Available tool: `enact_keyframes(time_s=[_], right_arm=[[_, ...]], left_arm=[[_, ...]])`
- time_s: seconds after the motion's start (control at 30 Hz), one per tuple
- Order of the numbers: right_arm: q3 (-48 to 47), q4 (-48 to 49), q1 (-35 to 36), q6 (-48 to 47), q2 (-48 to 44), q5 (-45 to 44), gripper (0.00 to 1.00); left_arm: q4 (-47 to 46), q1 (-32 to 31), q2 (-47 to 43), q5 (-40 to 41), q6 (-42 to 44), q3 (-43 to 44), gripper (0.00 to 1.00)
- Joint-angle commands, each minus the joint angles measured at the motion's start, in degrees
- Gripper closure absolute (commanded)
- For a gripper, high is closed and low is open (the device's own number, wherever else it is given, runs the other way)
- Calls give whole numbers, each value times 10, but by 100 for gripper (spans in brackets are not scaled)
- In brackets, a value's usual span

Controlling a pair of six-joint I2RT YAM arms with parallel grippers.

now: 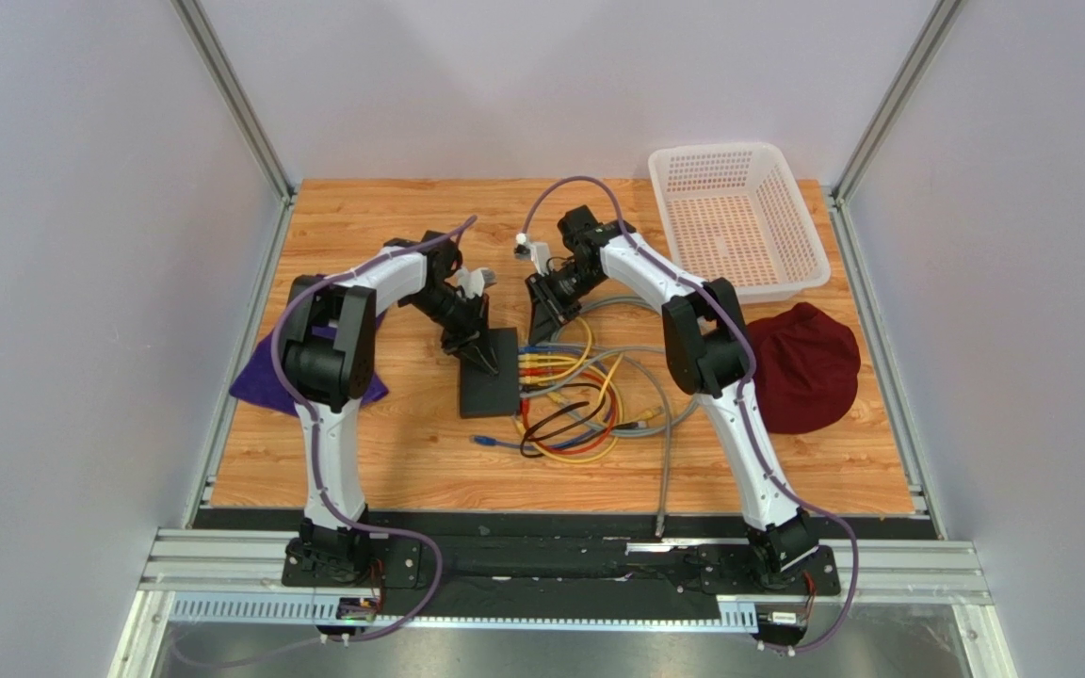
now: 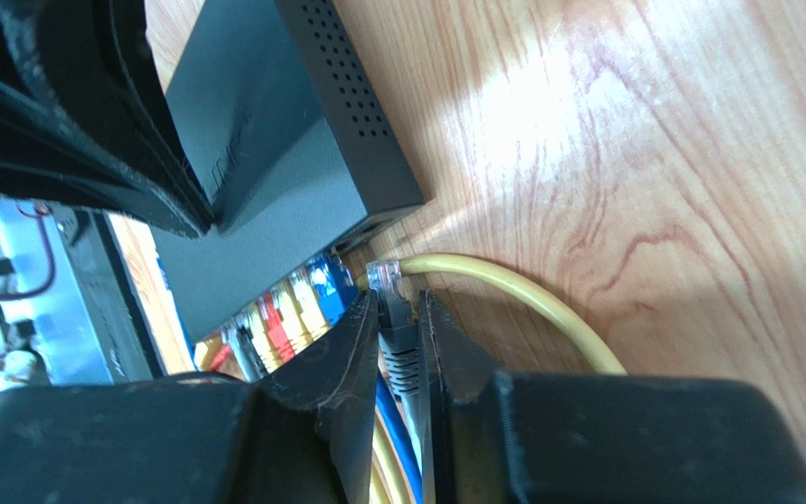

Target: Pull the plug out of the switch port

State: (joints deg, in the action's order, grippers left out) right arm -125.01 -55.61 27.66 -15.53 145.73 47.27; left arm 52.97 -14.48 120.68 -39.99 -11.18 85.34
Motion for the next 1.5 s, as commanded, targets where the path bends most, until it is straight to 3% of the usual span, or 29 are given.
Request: enact_keyframes(time_s=[0.0,0.37,0.53,0.6,0.67,0.73,0.77,1.0,1.23,1.47], right_arm=[[-20,-72,-21,-56,28,-87,100],[-37,-45,-30,-64,-75,-37,100],[-9,19,-27,-62,-113,-80,99],[-4,28,-24,-64,-112,-109,91],[-2,22,-25,-56,-114,-135,68],[6,19,-26,-52,-135,-160,54],[15,19,-28,-56,-147,-167,52],[101,30,-55,-89,-234,-272,54],[184,-41,-83,-188,-247,-284,61],[265,-37,-85,-240,-247,-306,51]], left_arm=[[-18,0,38,82,8,14,100],[-16,0,39,78,21,32,100],[-12,0,34,73,27,40,100],[-12,0,30,67,28,44,100],[-12,0,27,62,31,50,100],[-10,0,22,61,37,57,100],[-9,0,19,61,39,59,100],[-6,0,-3,61,49,60,100],[-5,1,-30,56,59,55,100],[-1,1,-54,63,73,54,98]])
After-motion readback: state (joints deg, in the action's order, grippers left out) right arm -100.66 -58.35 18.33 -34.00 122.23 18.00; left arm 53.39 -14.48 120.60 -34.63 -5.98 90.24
